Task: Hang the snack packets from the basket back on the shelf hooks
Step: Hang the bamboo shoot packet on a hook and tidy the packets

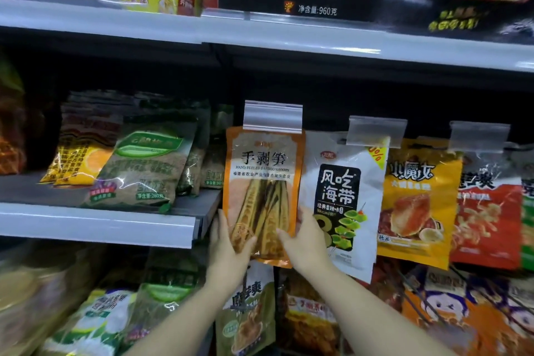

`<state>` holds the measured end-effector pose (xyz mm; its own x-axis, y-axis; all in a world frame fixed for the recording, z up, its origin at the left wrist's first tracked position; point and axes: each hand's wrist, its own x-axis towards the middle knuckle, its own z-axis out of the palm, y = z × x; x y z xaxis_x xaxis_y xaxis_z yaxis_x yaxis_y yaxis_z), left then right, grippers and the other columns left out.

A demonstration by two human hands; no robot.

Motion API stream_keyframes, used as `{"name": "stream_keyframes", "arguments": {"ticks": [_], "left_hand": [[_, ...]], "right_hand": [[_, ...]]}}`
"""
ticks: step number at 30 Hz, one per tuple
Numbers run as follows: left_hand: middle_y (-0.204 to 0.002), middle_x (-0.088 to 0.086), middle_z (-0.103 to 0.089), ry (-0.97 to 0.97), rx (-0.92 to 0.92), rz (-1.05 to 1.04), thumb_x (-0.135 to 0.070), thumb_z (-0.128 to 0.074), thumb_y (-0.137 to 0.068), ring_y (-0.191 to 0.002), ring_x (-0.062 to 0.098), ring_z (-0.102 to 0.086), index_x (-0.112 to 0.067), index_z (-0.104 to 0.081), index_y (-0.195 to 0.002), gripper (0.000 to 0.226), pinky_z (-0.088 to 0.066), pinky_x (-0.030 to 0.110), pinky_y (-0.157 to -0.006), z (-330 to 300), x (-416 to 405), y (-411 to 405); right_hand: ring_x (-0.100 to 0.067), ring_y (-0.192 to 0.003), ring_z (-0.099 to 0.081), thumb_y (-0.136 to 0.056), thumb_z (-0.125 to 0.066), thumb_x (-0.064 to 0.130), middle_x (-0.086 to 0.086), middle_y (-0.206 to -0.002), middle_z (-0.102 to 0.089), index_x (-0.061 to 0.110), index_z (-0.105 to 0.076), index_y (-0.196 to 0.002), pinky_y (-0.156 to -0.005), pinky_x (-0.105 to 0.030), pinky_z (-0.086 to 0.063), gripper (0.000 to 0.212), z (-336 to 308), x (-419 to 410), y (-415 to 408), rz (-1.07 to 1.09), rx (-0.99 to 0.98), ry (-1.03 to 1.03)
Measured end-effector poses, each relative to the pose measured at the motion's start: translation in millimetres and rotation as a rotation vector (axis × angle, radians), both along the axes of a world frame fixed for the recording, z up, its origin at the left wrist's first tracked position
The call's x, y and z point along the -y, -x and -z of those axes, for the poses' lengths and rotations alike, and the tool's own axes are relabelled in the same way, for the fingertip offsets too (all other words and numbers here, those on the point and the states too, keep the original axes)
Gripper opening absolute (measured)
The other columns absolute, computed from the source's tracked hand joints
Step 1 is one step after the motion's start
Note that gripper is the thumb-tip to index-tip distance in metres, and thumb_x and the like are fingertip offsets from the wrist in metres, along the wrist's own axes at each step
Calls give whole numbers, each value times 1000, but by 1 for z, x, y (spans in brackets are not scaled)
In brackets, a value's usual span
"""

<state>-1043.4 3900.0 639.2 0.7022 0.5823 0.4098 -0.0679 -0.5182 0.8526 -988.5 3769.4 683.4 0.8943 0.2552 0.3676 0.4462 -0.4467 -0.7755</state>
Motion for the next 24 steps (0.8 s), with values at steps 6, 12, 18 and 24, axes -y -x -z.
{"name": "stream_keyframes", "arguments": {"ticks": [6,12,18,24], "left_hand": [[-159,1,-11,-43,-73,32,-32,-68,-85,-143,21,-23,-23,3,-153,99,-30,39,-114,-2,-17,-23],[-159,3,-14,-86,-78,-55,-37,-70,-82,-141,22,-29,-25,1,-153,101,-36,39,-111,3,-22,-38],[-160,1,-11,-162,-156,-218,-55,-63,-80,-143,26,-22,-25,1,-153,102,-35,42,-108,8,-13,-27],[-140,12,-37,-453,-71,-448,-21,-76,-76,-127,36,-35,-19,-35,-139,76,-34,56,-99,-2,25,-15]], "right_hand": [[-23,-135,-41,-82,-73,25,-5,-150,-37,15,-15,-150,-106,-37,-39,90,-3,-18,-22,11,12,53],[-25,-132,-45,-88,-66,23,-8,-149,-37,20,-12,-150,-97,-37,-46,83,-1,-21,-40,25,24,83],[-19,-130,-46,-90,-64,22,-3,-145,-42,29,-9,-149,-102,-33,-42,81,11,1,-29,-111,5,-68],[-8,-116,-52,-96,-54,24,7,-135,-47,31,-11,-150,-101,-31,-46,70,11,35,-11,-219,80,-66]]}}
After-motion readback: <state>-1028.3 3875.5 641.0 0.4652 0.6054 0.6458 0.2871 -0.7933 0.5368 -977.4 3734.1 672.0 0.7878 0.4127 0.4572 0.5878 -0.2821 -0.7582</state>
